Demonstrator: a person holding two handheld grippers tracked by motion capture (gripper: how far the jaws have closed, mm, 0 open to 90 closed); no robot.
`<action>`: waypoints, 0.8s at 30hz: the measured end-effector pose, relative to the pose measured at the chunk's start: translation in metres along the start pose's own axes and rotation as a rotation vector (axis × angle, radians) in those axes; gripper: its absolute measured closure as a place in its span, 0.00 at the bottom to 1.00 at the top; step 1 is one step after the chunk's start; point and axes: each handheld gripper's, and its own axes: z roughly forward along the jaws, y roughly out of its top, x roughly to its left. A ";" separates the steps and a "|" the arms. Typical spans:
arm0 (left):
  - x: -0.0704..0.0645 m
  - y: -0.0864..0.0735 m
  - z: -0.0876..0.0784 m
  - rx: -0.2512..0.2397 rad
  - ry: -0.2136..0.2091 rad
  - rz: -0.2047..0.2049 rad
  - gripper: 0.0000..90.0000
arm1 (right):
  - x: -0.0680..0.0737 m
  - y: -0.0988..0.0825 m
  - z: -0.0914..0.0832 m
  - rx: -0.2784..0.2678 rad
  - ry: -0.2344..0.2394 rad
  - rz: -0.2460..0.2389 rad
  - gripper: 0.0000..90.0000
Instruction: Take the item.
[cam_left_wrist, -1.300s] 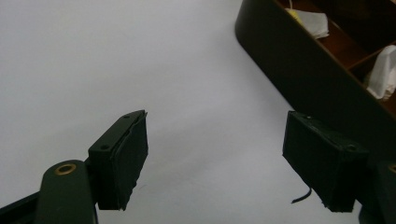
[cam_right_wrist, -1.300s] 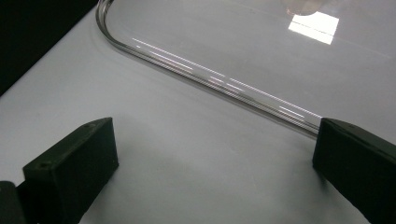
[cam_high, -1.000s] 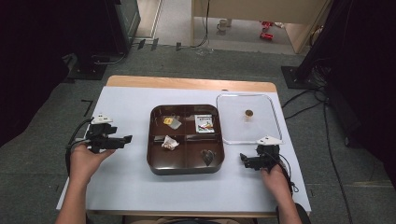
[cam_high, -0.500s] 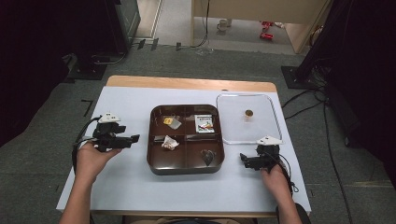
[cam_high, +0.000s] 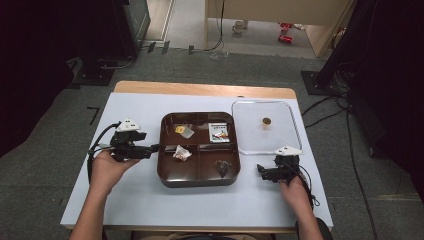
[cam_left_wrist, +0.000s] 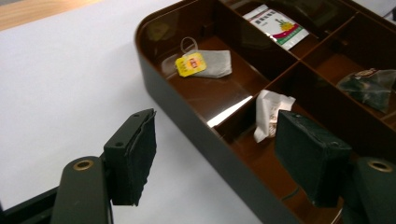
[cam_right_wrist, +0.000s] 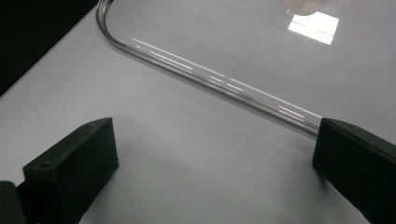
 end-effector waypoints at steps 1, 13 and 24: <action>-0.002 0.001 0.001 0.001 -0.004 0.004 0.34 | 0.000 0.000 0.000 0.000 0.000 0.000 0.00; -0.018 0.004 0.015 0.011 -0.054 0.045 0.39 | 0.000 0.000 0.000 0.000 0.000 0.000 0.00; -0.029 0.005 0.030 0.033 -0.101 0.084 0.48 | 0.000 0.000 0.000 0.001 0.000 -0.001 0.00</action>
